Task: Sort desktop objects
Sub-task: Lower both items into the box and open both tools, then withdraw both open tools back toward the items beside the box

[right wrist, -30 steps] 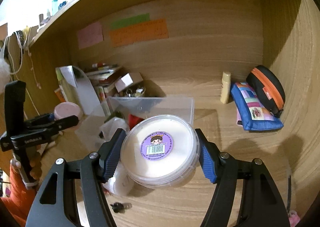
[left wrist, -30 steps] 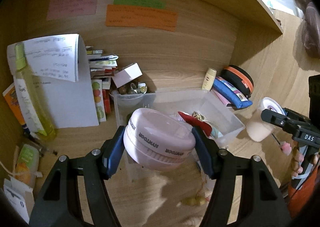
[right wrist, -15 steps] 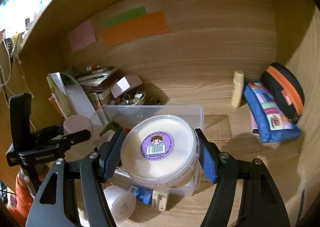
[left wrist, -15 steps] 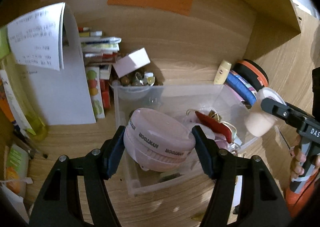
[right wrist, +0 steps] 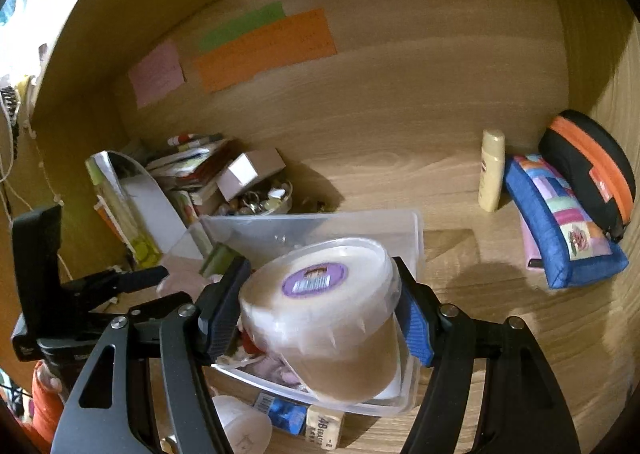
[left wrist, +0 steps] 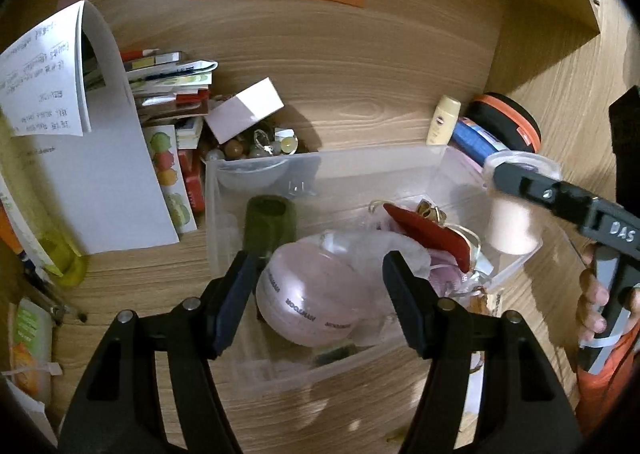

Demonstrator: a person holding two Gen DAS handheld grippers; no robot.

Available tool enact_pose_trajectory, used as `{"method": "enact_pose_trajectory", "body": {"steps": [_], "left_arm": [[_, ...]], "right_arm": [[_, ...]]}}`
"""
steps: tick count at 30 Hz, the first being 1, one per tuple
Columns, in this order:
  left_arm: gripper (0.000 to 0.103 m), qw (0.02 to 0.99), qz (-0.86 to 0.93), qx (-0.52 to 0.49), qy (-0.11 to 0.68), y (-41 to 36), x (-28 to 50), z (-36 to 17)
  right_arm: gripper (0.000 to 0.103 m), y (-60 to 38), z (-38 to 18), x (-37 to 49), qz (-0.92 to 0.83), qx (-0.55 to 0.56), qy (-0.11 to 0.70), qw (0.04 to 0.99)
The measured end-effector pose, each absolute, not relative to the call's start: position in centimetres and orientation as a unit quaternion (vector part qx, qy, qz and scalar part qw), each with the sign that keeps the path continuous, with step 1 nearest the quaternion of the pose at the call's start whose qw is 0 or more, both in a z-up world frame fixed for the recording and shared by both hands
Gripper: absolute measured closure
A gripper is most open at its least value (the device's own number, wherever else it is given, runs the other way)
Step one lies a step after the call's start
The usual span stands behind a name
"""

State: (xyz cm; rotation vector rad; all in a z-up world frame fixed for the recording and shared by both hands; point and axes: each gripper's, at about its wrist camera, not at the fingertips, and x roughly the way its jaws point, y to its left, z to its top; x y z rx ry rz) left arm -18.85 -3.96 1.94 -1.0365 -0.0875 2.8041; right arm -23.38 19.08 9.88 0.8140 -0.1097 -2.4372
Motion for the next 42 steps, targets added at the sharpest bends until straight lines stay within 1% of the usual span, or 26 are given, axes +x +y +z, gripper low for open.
{"method": "enact_pose_trajectory", "body": {"steps": [5,9,18,24,26,28,31,34,36,42], "left_arm": [[0.037,0.078,0.934,-0.347,-0.031,-4.0,-18.8,1.9],[0.031,0.081,0.934,-0.348,-0.029,-3.8,-18.8,2.0],[0.031,0.086,0.934,-0.345,-0.038,-4.0,-18.6,2.2],[0.031,0.083,0.943,-0.32,-0.037,-4.3,-17.8,3.2],[0.031,0.084,0.944,-0.317,-0.04,-4.4,-17.7,3.4],[0.031,0.079,0.945,-0.313,-0.04,-4.5,-17.5,3.7],[0.031,0.076,0.947,-0.31,-0.037,-4.4,-17.0,4.4],[0.025,0.071,0.951,-0.3,-0.032,-4.2,-16.1,5.3],[0.011,0.068,0.954,-0.292,-0.031,-4.2,-15.3,5.8],[0.008,0.067,0.957,-0.283,-0.024,-4.3,-13.0,6.4]], "right_arm": [[0.037,18.7,9.1,-24.0,-0.904,0.323,-0.039,0.276],[0.038,18.2,7.9,-24.4,-0.898,0.347,-0.029,0.269],[0.037,16.9,7.6,-23.5,-0.905,0.332,0.022,0.265],[0.037,17.1,8.3,-23.1,-0.905,0.331,0.02,0.266],[0.035,17.3,9.0,-22.4,-0.909,0.322,0.023,0.263],[0.025,17.7,9.7,-21.6,-0.915,0.31,0.029,0.255],[0.02,18.2,10.7,-19.9,-0.927,0.285,0.05,0.239],[0.016,18.5,11.4,-18.3,-0.933,0.27,0.067,0.228],[0.014,18.7,11.8,-17.5,-0.935,0.265,0.071,0.225],[0.01,18.9,11.6,-15.4,-0.937,0.257,0.076,0.223]]}}
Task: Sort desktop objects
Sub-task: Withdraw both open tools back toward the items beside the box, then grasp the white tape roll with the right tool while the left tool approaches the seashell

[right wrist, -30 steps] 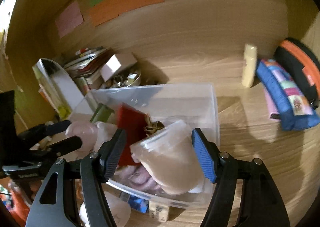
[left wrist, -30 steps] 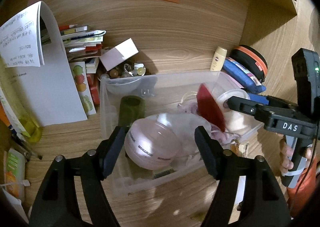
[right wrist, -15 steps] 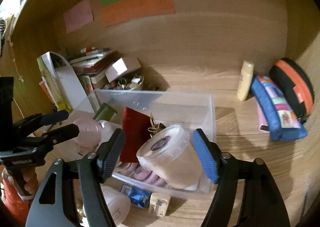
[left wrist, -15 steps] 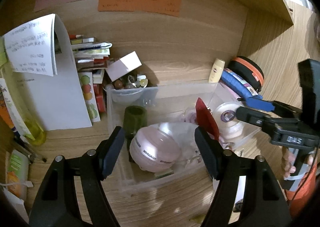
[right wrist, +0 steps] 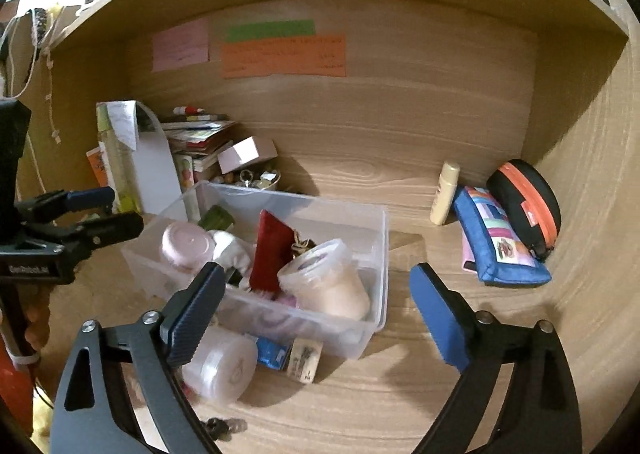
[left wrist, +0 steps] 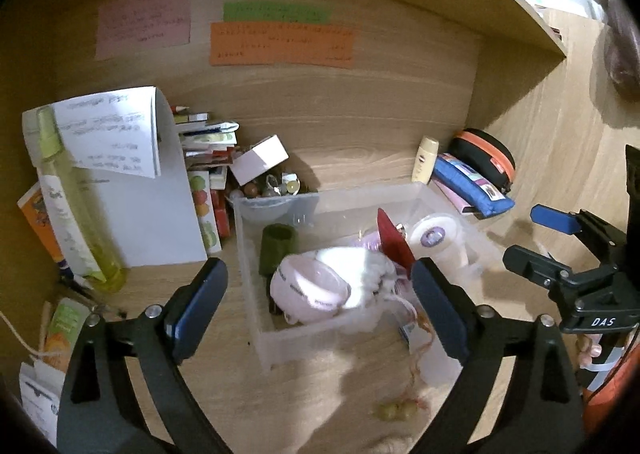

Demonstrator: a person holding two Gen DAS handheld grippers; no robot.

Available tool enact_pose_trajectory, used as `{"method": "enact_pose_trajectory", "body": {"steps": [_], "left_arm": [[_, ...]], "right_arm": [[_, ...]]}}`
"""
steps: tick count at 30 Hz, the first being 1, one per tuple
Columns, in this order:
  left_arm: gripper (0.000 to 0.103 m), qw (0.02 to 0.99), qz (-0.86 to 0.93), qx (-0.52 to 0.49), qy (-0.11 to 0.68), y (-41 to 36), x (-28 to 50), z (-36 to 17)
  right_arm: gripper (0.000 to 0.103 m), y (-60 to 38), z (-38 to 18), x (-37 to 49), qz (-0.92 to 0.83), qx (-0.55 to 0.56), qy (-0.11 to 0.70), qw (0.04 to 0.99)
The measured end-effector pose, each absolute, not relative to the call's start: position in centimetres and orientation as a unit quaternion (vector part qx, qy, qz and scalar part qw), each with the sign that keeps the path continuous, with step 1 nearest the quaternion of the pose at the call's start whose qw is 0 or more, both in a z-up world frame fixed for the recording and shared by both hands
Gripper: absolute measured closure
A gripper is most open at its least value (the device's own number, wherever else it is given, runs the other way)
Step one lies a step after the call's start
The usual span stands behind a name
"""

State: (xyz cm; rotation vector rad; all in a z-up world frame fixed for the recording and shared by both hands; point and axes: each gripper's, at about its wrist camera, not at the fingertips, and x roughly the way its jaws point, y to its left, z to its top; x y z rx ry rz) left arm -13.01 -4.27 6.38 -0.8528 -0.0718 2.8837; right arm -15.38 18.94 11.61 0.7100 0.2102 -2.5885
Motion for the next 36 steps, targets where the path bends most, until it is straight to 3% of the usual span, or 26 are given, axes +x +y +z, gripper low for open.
{"method": "enact_pose_trajectory", "body": {"steps": [14,30,32,34,36], "left_arm": [[0.008,0.065,0.924,-0.376,0.002,-4.4,-9.9,0.9],[0.008,0.099,0.899,-0.426,-0.008,-3.2,-7.5,-2.7],[0.008,0.103,0.899,-0.425,-0.011,-3.0,-7.3,-2.8],[0.008,0.11,0.9,-0.422,-0.012,-2.7,-6.9,-2.8],[0.008,0.116,0.898,-0.425,-0.009,-2.3,-6.8,-2.9]], "right_arm": [[0.009,18.6,8.5,-12.4,-0.922,0.302,0.061,0.236],[0.01,14.4,5.1,-11.6,-0.901,0.328,0.122,0.258],[0.016,14.0,4.8,-11.9,-0.897,0.333,0.12,0.264],[0.033,13.7,4.3,-12.4,-0.891,0.348,0.12,0.267],[0.037,13.9,3.9,-13.0,-0.884,0.368,0.107,0.268]]}}
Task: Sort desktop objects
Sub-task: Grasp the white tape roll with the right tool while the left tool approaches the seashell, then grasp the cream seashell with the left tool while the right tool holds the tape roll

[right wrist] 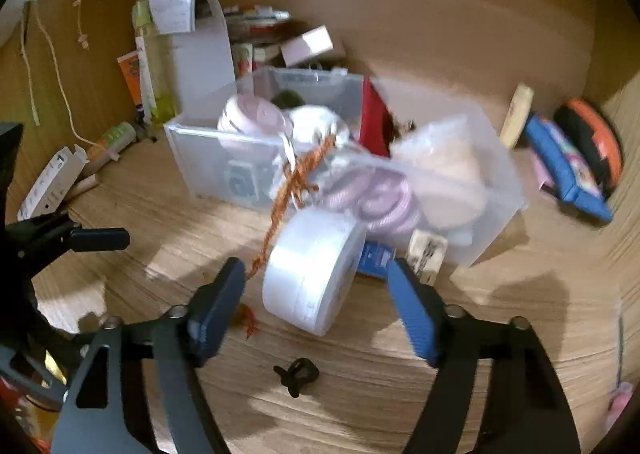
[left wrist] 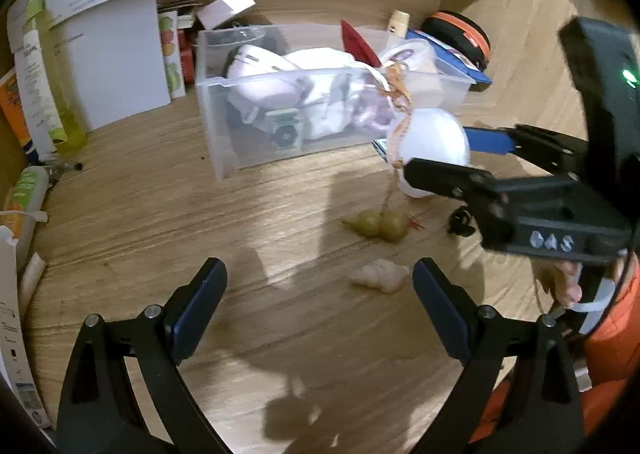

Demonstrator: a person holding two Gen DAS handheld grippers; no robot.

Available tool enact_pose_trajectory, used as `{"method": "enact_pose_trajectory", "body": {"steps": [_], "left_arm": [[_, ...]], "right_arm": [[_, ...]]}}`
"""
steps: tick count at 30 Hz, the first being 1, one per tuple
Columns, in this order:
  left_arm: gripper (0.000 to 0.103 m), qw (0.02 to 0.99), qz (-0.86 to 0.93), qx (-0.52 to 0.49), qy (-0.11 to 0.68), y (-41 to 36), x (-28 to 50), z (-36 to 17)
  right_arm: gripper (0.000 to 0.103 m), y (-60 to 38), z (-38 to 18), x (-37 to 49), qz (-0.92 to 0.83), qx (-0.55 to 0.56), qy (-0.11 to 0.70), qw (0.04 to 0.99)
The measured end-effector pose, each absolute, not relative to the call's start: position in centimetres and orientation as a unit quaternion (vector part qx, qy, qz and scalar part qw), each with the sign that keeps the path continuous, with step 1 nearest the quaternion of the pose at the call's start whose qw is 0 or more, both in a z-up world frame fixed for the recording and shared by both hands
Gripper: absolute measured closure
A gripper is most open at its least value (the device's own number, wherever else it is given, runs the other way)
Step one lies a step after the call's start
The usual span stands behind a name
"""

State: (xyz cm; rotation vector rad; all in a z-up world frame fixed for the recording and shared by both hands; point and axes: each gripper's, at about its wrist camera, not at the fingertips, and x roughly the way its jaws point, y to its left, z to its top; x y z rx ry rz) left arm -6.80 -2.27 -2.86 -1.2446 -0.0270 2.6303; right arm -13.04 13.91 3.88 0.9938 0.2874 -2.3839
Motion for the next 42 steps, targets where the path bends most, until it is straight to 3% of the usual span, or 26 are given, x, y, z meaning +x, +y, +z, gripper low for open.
{"method": "enact_pose_trajectory", "body": {"steps": [2,6,8,13,17,19,21,24,31,35,42], "left_arm": [[0.008,0.12,0.896,-0.428,-0.006,-1.8,-6.8,-3.1],[0.009,0.126,0.894,-0.429,0.003,-0.8,-6.9,-3.4],[0.012,0.127,0.894,-0.43,0.01,-0.3,-7.0,-3.5],[0.021,0.128,0.895,-0.427,0.019,0.3,-7.3,-3.7],[0.035,0.125,0.898,-0.421,0.023,0.5,-7.2,-3.7],[0.038,0.134,0.898,-0.419,0.023,0.6,-6.9,-3.7],[0.054,0.14,0.898,-0.417,0.025,0.5,-6.7,-3.6],[0.069,0.142,0.898,-0.417,0.024,0.4,-6.7,-3.5],[0.071,0.139,0.899,-0.415,0.007,0.0,-6.8,-3.4],[0.079,0.136,0.902,-0.409,-0.01,-0.6,-6.8,-2.7],[0.079,0.123,0.914,-0.387,-0.008,-1.8,-6.9,-1.1]], "right_arm": [[0.043,14.6,3.6,-13.5,-0.88,0.38,0.087,0.271],[0.066,15.8,3.4,-13.6,-0.875,0.389,0.072,0.277],[0.071,16.2,3.4,-13.5,-0.876,0.388,0.078,0.274],[0.072,16.7,3.4,-13.5,-0.876,0.388,0.084,0.274],[0.072,16.0,3.1,-13.9,-0.874,0.39,0.087,0.277],[0.076,15.7,3.0,-13.9,-0.875,0.384,0.091,0.28],[0.076,15.7,3.1,-13.7,-0.876,0.38,0.086,0.283],[0.076,16.2,3.5,-13.6,-0.878,0.374,0.072,0.289],[0.076,18.0,5.0,-12.9,-0.887,0.358,0.053,0.286],[0.076,19.0,5.6,-12.6,-0.891,0.352,0.046,0.282],[0.076,20.1,7.2,-11.9,-0.899,0.334,0.037,0.281]]}}
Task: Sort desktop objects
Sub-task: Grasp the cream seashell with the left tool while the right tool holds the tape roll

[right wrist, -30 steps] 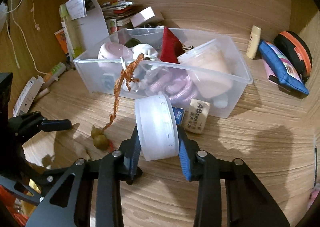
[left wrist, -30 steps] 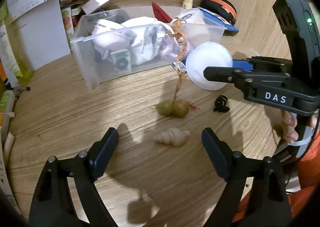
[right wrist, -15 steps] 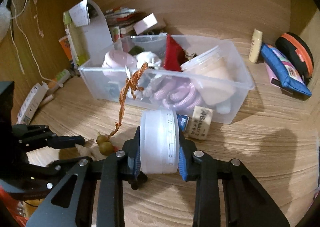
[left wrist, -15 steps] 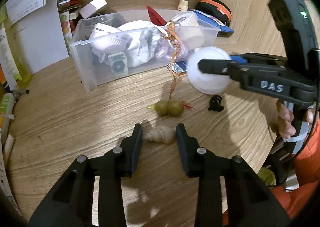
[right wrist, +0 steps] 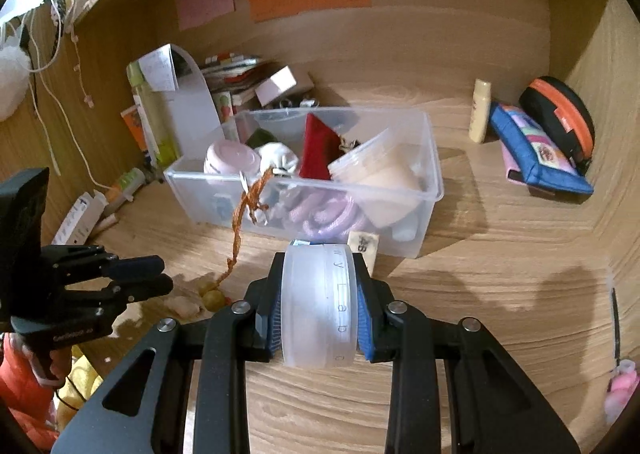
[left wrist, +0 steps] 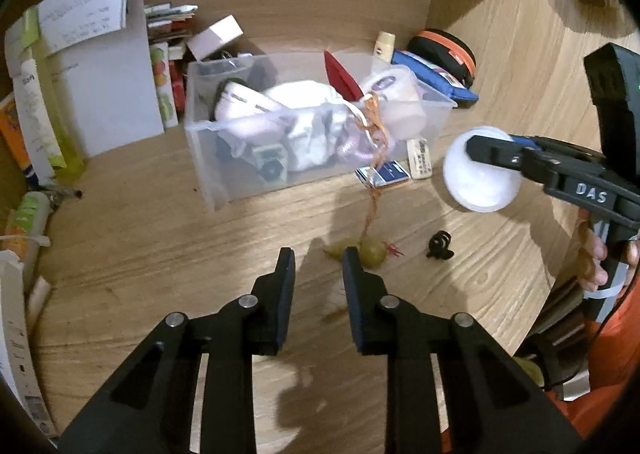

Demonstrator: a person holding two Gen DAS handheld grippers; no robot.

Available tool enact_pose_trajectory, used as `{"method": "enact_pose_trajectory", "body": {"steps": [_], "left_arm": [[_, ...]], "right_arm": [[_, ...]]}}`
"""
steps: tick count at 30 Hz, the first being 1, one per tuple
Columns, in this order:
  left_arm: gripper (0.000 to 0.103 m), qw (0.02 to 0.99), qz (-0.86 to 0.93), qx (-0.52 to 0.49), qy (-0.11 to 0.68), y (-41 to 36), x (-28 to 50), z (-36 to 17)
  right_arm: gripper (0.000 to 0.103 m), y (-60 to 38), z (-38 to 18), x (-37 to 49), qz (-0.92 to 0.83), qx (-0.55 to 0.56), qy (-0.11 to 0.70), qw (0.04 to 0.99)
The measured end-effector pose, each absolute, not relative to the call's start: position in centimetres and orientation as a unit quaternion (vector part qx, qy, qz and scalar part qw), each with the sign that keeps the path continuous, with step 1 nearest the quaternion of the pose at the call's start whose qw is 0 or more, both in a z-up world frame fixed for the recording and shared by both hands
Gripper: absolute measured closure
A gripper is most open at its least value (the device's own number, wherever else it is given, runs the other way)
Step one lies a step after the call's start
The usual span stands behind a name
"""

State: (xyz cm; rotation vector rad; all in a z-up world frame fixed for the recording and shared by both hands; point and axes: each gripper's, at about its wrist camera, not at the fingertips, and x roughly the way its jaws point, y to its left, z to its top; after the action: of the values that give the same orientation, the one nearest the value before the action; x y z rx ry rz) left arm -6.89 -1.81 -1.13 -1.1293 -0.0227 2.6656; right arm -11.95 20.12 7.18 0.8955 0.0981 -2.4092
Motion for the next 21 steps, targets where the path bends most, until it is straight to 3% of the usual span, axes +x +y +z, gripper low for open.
{"method": "enact_pose_trajectory", "body": {"steps": [5,9,15,16,18,21], "left_arm": [[0.077,0.129,0.909,-0.396,-0.013,-2.4,-6.7,-1.3],[0.06,0.132,0.904,-0.406,0.003,-1.5,-6.5,-2.2],[0.059,0.149,0.893,-0.423,0.041,0.8,-7.3,-3.2],[0.06,0.147,0.891,-0.426,0.045,1.1,-7.5,-3.5],[0.081,0.121,0.897,-0.422,0.054,1.3,-7.7,-3.8],[0.084,0.121,0.9,-0.414,0.059,1.2,-7.2,-3.7]], "right_arm": [[0.076,20.5,8.2,-11.6,-0.903,0.321,0.036,0.285],[0.076,20.6,8.3,-11.6,-0.9,0.321,0.028,0.293],[0.076,20.2,7.6,-11.6,-0.894,0.332,0.027,0.301],[0.076,20.2,7.5,-11.6,-0.893,0.333,0.028,0.301],[0.076,20.2,7.3,-11.5,-0.892,0.336,0.029,0.301],[0.076,20.3,7.3,-11.5,-0.892,0.336,0.028,0.301]]}}
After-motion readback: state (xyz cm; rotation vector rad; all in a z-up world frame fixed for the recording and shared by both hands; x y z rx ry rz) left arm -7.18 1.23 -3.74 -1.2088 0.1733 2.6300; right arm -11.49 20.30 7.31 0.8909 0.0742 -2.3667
